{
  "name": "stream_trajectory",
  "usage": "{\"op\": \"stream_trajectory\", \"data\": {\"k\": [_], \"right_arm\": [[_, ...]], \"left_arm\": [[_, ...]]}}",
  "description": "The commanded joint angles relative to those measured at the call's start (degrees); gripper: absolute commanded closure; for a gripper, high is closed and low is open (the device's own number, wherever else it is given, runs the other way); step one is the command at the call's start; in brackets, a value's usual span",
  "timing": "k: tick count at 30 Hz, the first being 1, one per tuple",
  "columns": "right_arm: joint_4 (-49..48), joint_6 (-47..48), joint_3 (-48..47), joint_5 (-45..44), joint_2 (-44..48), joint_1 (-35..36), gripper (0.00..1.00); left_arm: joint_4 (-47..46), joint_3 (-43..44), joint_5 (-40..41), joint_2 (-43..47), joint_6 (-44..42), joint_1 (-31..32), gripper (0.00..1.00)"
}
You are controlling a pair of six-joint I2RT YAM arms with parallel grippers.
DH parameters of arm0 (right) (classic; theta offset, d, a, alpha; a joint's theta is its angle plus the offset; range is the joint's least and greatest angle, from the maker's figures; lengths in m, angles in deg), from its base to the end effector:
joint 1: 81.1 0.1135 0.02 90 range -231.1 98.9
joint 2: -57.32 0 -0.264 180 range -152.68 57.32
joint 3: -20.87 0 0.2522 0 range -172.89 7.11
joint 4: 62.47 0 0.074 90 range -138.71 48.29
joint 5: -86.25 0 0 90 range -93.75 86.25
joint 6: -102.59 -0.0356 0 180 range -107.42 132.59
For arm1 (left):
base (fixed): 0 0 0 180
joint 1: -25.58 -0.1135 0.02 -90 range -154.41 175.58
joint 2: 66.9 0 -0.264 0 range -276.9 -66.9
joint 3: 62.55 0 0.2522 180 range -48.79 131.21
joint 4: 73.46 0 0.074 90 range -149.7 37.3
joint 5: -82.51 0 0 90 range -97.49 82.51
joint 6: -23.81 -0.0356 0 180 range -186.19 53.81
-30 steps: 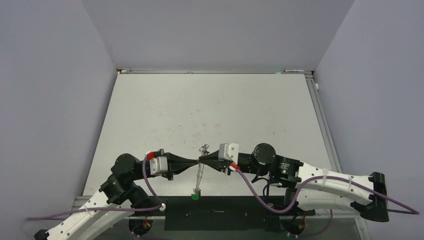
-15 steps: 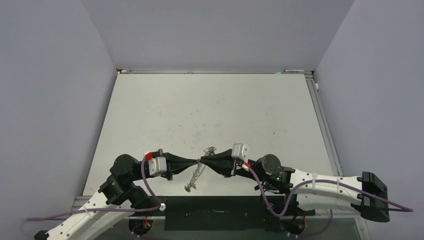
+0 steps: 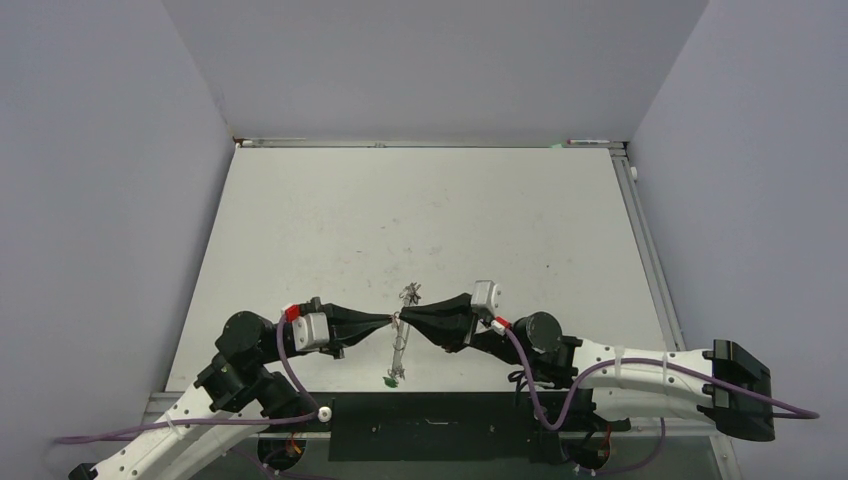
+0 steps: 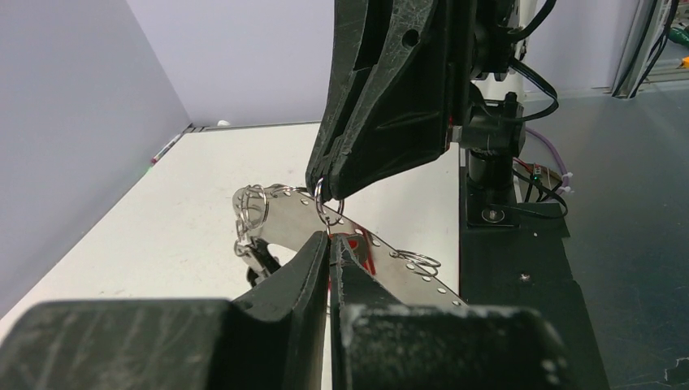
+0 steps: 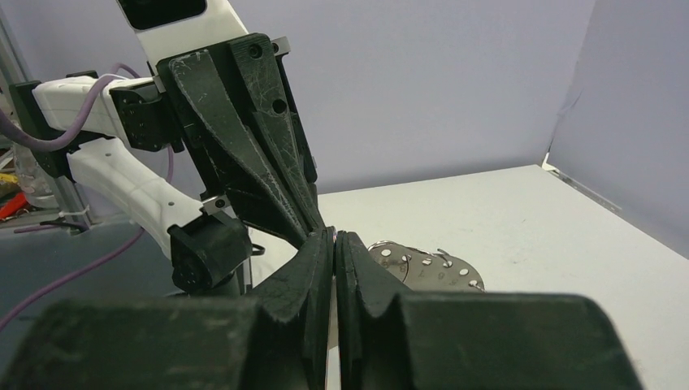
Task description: Put the keys on the keyring
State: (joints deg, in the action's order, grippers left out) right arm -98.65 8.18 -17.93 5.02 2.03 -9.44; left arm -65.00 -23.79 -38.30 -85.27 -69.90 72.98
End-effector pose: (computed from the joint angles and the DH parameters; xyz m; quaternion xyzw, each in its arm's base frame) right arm 0.0623 0.2051 0.2957 -0.3700 0.4434 0.5370 0.6150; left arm 0.0598 -0.0920 0.3062 0.4481 0.4588 -0.4339 0.6328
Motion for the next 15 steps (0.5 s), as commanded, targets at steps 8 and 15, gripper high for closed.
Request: {"op": "stream_trajectory", "data": {"k": [8, 15], "right_arm": [[8.5, -1.4, -9.0, 1.5, -0.7, -0.2, 0.95], [11.0, -0.8, -8.7, -4.6, 2.0, -0.1, 0.95]], "left_arm": [[-0.9, 0.7, 1.0, 0.4, -0.9, -0.1, 1.0], [-0.8, 0.7, 1.1, 0.5, -1.0, -0.1, 1.0]]}}
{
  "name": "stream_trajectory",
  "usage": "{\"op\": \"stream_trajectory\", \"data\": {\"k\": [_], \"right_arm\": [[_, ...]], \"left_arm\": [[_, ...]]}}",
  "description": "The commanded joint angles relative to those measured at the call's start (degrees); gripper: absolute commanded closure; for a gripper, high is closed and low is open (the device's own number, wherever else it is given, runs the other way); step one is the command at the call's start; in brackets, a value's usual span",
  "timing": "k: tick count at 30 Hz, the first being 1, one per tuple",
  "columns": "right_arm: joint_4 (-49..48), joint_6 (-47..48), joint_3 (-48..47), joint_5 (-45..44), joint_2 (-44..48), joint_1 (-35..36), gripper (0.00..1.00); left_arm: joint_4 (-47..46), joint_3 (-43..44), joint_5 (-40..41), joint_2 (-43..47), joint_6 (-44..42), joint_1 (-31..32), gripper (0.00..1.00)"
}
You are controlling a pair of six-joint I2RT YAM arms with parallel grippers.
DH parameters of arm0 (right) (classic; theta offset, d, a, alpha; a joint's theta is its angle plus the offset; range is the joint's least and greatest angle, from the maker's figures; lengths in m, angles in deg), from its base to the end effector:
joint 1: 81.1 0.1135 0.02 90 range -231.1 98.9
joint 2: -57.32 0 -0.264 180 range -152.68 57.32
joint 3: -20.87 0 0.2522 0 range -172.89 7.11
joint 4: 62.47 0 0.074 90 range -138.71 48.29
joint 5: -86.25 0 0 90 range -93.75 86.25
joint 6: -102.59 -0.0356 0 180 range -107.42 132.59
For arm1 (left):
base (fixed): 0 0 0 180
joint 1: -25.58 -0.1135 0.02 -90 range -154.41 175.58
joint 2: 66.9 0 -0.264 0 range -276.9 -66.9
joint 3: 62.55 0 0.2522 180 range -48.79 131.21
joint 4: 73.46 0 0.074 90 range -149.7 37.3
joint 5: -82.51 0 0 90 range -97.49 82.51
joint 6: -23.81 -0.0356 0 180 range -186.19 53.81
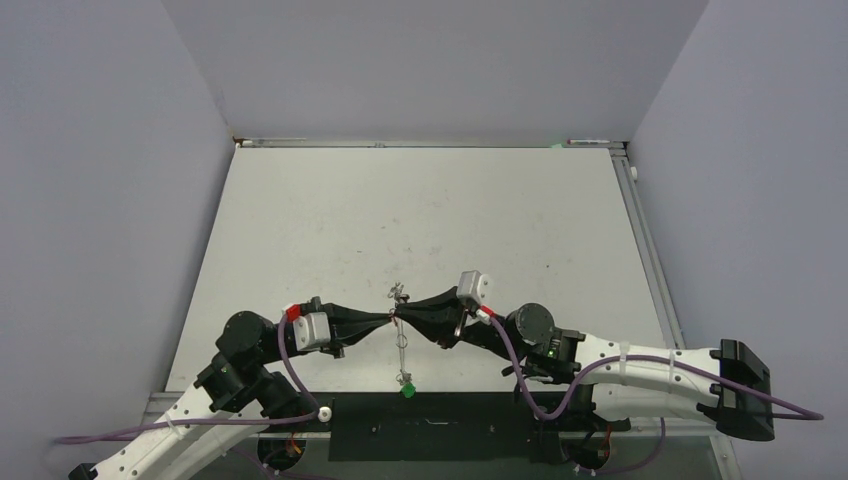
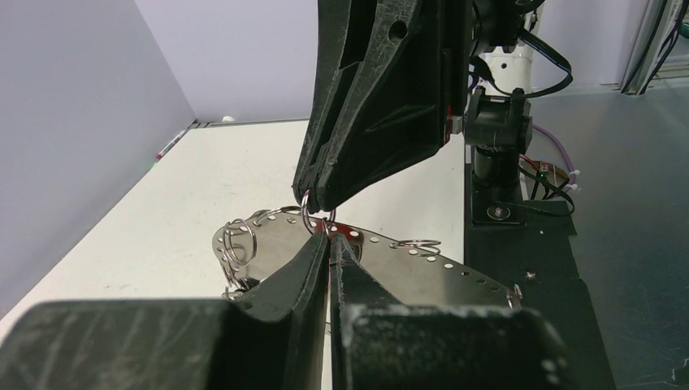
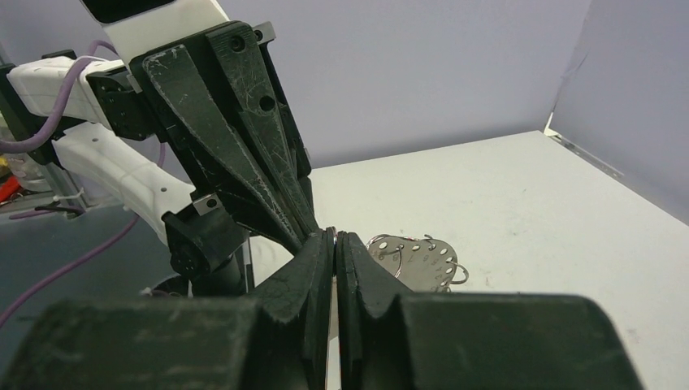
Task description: Put the keys on the keyring
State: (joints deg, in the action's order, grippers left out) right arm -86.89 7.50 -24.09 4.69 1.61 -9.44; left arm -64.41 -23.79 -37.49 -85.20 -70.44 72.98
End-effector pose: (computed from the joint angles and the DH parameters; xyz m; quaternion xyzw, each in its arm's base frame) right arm 0.0659 0.2154 0.3104 -0.3866 0.4834 0.5224 0.5865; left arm 0.0603 -0.0918 0.3053 0.4468 0.4634 -0.4273 0.6349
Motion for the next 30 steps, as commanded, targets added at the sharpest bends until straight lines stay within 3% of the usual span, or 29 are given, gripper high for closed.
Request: {"op": "stream_trajectory", "data": {"k": [1, 10, 19, 26, 30], "right_arm": [[-0.6, -0.2, -2.5, -5.5, 2.8, -0.1, 0.95], [-4.0, -1.2, -2.3, -6.1, 2.6, -0.2, 0.95], [2.2, -1.1, -4.7, -6.1, 1.6, -0.1, 0.95], [9.7, -1.3, -6.5, -12.8, 3.7, -0.1, 0.95], [14.9, -0.7, -7.7, -16.2, 4.5, -0.2, 0.95]], "left_arm": [[-1.4, 0.7, 0.2, 0.3, -0.4, -0.2, 1.0], [-1.1, 0.9, -0.6, -0.8, -0.1, -0.1, 1.0], [-0.3, 0.9, 3.4, 0.6, -1.0, -0.1, 1.0], [1.1, 1.2, 11.0, 2.7, -2.5, -0.2, 0.47], [1.2, 0.7, 15.6, 4.5, -3.3, -0.2, 0.39]]}}
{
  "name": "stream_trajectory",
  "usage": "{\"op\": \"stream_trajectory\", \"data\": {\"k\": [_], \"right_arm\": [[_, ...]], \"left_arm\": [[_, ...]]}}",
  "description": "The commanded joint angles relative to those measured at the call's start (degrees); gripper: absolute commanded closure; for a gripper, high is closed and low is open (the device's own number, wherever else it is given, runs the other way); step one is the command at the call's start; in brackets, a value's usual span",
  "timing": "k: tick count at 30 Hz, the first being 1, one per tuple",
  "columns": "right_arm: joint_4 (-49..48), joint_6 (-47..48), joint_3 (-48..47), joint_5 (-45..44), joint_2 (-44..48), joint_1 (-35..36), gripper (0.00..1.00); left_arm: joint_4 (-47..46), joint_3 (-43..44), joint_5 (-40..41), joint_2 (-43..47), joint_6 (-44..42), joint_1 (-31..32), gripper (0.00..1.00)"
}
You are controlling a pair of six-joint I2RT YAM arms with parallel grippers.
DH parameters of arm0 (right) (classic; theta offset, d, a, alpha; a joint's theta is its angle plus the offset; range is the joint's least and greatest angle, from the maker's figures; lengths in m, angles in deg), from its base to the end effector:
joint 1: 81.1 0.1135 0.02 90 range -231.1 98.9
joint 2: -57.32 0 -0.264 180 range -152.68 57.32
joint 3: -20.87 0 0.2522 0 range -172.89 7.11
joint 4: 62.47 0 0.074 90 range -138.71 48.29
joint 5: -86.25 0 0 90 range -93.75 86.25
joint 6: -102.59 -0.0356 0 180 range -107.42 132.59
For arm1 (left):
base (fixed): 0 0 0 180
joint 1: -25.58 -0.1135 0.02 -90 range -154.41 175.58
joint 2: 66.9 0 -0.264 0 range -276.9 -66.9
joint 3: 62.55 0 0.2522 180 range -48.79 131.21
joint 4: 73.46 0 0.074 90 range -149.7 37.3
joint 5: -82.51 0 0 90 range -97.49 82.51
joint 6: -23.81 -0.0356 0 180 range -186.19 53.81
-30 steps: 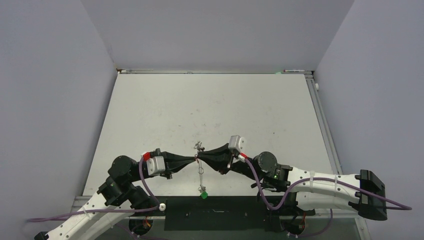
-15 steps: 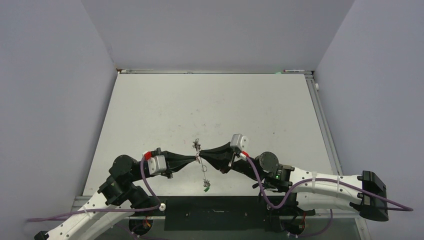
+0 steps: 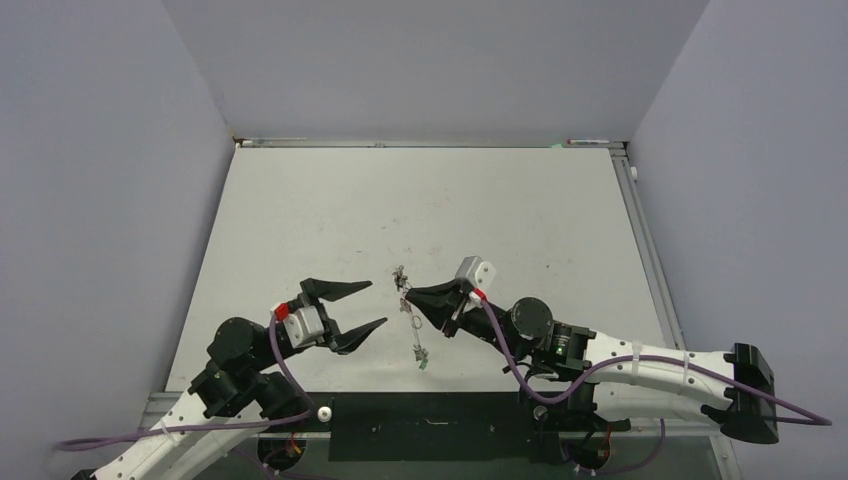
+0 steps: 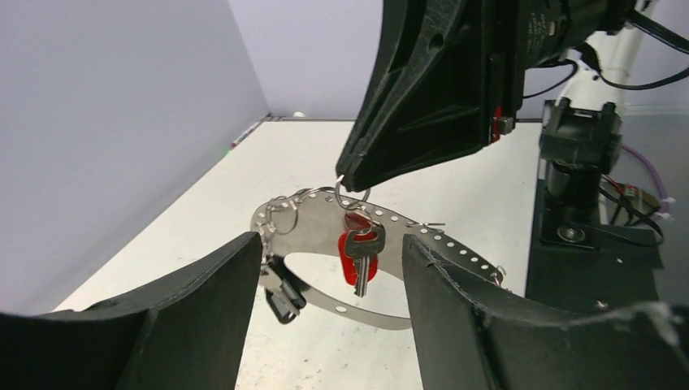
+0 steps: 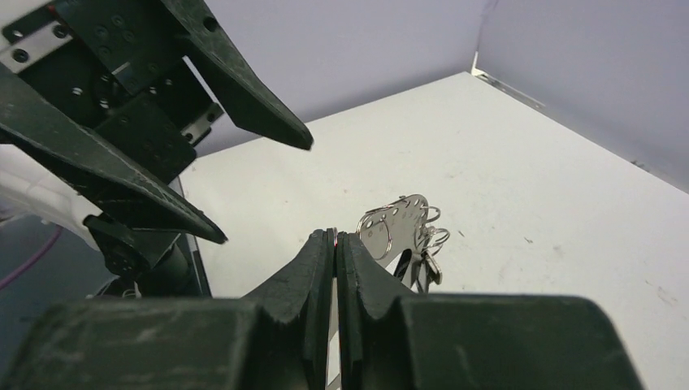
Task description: Put the keys on the keyring
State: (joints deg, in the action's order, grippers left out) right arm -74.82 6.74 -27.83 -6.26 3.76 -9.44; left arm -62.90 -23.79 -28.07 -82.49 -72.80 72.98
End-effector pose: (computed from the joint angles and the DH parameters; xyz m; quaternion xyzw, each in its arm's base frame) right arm 0.0717 0.2113 0.3188 -0.3443 0.5624 0.4592 0.5952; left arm 0.0600 -0.0838 0.3071 0.4035 0.4847 -0.3723 0.6809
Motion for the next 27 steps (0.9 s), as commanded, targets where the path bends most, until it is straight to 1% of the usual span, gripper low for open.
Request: {"op": "stream_trajectory", "data": {"k": [1, 5, 11, 15, 17, 20, 21, 23, 27], "right_arm": [[4.0, 0.2, -4.4, -5.7, 2.4, -0.1, 0.95], [8.7, -0.2, -6.0, -9.9, 2.5, -0.1, 0.95], [21.1, -2.2, -10.5, -20.7, 2.3, -0.1, 0.95], [27.1, -3.7, -13.6, -23.5, -0.9, -0.2, 0.95], [28.0, -3.8, -14.7, -23.8, -4.0, -0.2, 0.95], [26.8, -3.4, -16.0, -22.8, -10.4, -1.0, 0.95], [25.1, -3.4, -16.1, -21.8, -12.8, -1.7, 0.95], [21.6, -4.0, -16.0, -17.4, -17.8, -4.1, 0.95], [13.5, -6.3, -16.2, -6.0, -28.2, -10.8, 0.95]], "left_arm": [[-0.4, 0.6, 6.9, 2.0, -1.0, -0.2, 0.39], [0.2, 0.8, 7.7, 1.5, -1.4, -0.1, 0.39], [0.5, 0.8, 9.0, 1.7, -1.6, -0.2, 0.39], [0.4, 0.9, 9.4, 1.7, -1.6, -0.5, 0.39], [0.4, 0.9, 9.8, 1.7, -1.6, -0.7, 0.39], [0.6, 0.9, 10.6, 1.9, -1.6, -0.7, 0.39], [0.7, 0.9, 10.9, 2.0, -1.7, -0.8, 0.39], [0.8, 0.9, 11.6, 2.2, -1.8, -0.7, 0.39], [1.0, 0.9, 13.4, 2.7, -2.1, -0.7, 0.39]]}}
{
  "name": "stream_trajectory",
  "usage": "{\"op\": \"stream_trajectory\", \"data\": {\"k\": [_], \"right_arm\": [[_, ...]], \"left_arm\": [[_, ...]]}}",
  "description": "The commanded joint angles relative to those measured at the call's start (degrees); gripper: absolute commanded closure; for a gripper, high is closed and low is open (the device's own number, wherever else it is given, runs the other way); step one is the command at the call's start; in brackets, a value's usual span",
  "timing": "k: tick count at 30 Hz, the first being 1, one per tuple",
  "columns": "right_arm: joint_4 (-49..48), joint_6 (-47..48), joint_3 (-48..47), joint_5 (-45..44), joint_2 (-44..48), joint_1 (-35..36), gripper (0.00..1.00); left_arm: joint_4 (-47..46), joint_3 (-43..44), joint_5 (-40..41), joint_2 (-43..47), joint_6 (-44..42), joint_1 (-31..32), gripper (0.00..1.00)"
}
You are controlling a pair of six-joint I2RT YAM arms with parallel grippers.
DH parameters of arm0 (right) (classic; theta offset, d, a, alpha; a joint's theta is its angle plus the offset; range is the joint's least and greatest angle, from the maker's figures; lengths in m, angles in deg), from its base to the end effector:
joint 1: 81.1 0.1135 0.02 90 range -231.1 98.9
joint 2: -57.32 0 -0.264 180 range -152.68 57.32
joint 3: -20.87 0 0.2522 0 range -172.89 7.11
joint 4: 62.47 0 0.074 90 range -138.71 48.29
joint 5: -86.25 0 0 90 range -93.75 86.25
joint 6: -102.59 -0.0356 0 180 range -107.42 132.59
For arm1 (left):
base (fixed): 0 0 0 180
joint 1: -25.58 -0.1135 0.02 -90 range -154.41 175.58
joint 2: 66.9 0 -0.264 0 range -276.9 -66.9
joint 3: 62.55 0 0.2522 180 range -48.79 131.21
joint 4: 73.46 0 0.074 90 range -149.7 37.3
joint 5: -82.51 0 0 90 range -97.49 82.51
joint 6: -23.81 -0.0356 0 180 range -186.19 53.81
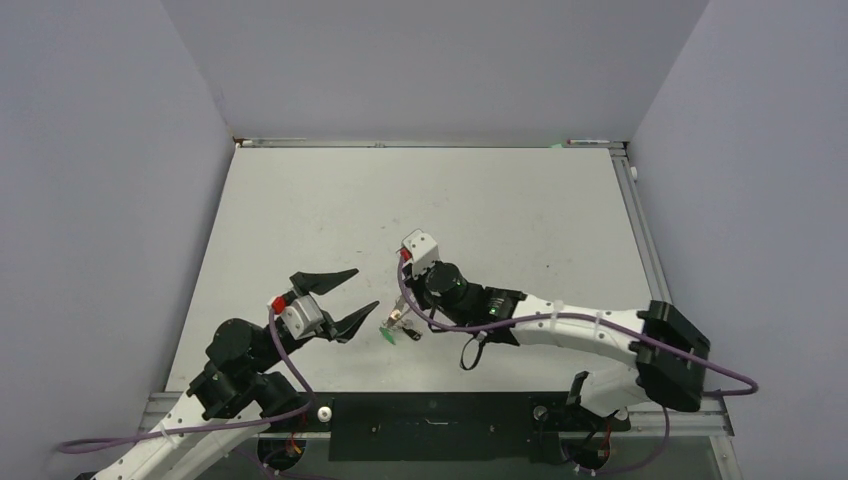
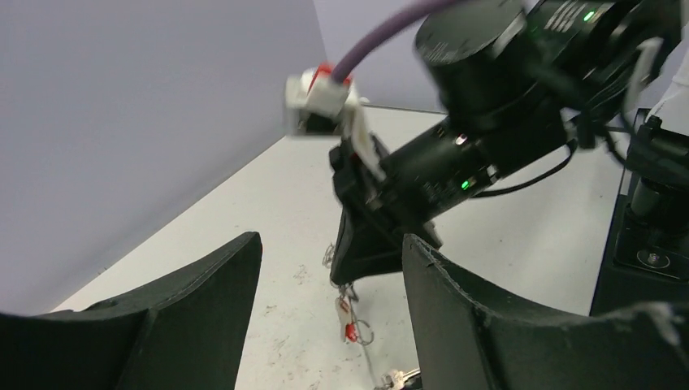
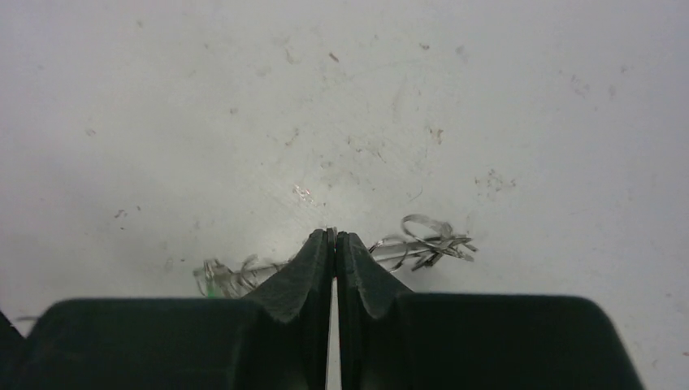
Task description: Put the keys on the keyring
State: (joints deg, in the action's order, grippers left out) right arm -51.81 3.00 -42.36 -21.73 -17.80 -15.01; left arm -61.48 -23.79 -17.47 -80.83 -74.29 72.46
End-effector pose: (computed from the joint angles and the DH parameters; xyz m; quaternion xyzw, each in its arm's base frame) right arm 0.1311 0.2685 0.2753 -0.3124 0.7647 0.2338 0.5128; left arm 0.0632 -0.0765 0.3072 0.3471 0.5197 -0.3097 0.7166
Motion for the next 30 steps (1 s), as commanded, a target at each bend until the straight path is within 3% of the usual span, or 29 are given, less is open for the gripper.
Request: {"op": "stream_trajectory", "data": {"k": [1, 12, 26, 27, 28, 30], "right_arm": [[-11.3, -2.9, -2.1, 11.7, -9.2, -6.6, 0.95], [-19.7, -3.3, -11.6, 24.0, -27.1, -13.9, 0.95], [-23.9, -4.8, -17.9, 28.4, -36.9, -18.0, 0.95], [-23.6, -5.4, -18.4, 28.0, -37.6, -18.1, 0.92], [-22.0, -6.3, -19.1, 27.4, -38.3, -18.3, 0.83], [-18.8, -8.5, -19.4, 26.5, -39.2, -19.0, 0.57]], "left_arm": [[-0.4, 0.9, 3.2, 1.2, -0.7, -0.2, 0.39], [-0.1, 0.9, 4.7, 1.7, -1.0, -0.3, 0.39], [-0.1, 0.3, 7.6, 1.5, -1.9, -0.7, 0.4], [-0.2, 0.2, 7.9, 1.5, -2.0, -0.6, 0.4], [-0.3, 0.1, 8.3, 1.4, -2.0, -0.6, 0.4], [-0.1, 0.1, 9.3, 1.2, -2.0, -0.7, 0.36]]}}
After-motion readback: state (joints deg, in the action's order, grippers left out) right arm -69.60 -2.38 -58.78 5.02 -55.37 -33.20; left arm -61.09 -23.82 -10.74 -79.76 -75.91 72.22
